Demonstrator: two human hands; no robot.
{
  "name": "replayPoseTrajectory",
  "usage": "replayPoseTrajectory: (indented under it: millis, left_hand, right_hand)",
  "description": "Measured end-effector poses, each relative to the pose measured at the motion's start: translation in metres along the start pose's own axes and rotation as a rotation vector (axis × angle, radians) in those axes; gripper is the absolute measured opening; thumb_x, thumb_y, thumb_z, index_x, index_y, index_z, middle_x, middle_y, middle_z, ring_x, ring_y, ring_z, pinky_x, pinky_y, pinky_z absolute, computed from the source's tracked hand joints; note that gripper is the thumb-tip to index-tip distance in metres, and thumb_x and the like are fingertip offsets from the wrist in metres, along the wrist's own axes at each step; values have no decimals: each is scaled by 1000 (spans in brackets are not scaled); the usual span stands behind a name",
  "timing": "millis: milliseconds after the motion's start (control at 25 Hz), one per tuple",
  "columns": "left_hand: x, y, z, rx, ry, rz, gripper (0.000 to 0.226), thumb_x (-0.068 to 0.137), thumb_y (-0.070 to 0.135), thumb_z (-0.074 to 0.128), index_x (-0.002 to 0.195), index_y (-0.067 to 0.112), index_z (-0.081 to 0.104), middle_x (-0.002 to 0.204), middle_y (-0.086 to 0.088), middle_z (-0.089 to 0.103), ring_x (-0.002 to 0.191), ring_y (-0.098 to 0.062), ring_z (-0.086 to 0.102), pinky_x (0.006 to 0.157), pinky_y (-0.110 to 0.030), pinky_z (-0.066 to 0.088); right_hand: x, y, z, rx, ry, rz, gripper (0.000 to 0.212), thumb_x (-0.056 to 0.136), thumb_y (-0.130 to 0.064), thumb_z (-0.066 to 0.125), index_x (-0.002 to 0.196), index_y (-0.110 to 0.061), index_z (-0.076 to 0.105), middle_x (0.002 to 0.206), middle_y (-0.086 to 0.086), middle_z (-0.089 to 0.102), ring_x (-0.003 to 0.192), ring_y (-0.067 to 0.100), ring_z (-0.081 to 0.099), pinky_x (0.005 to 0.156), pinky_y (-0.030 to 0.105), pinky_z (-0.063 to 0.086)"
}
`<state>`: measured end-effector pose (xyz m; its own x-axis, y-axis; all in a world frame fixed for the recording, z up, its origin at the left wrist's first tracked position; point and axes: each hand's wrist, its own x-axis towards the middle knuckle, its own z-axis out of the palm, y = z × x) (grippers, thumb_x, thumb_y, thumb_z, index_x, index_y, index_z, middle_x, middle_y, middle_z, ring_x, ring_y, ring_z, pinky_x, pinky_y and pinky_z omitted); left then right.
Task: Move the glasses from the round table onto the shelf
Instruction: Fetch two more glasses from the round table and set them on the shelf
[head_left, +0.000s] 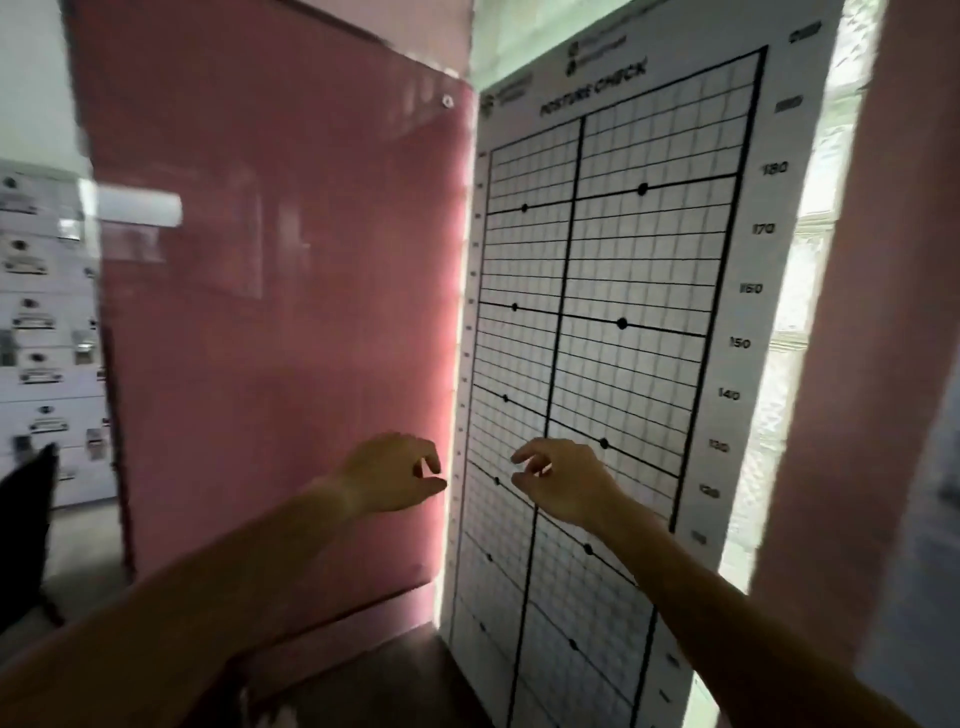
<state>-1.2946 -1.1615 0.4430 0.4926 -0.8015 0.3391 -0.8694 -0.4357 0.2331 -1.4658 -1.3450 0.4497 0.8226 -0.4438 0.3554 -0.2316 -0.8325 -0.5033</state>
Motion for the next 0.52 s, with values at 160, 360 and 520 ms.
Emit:
replayPoseTrajectory:
  millis: [160,360,520]
  left_hand:
    - [-116,-138,-64,67,9,-257,27,86,43,66,103,23,74,101,2,74,91,-17,68,79,-30,54]
    - [-248,-248,-126,110,51,-508,27,81,53,66,98,31,69,87,13,67,82,-7,63,77,-28,51]
    - [-335,-318,-164,188,110,-684,23,81,52,65,95,34,67,93,14,66,84,-5,60,75,-24,47]
  right_hand:
    - [18,-141,118,55,-150,-175,29,82,-36,72,110,-28,72,104,-2,71,90,14,67,80,24,50]
    - [28,-287,232,147,-345,-370,36,84,-32,70,119,-21,69,109,4,68,86,17,64,70,22,47]
    - [34,-391,311,195,-468,-544,35,85,-37,71,117,-24,68,98,-4,64,87,13,63,69,25,47]
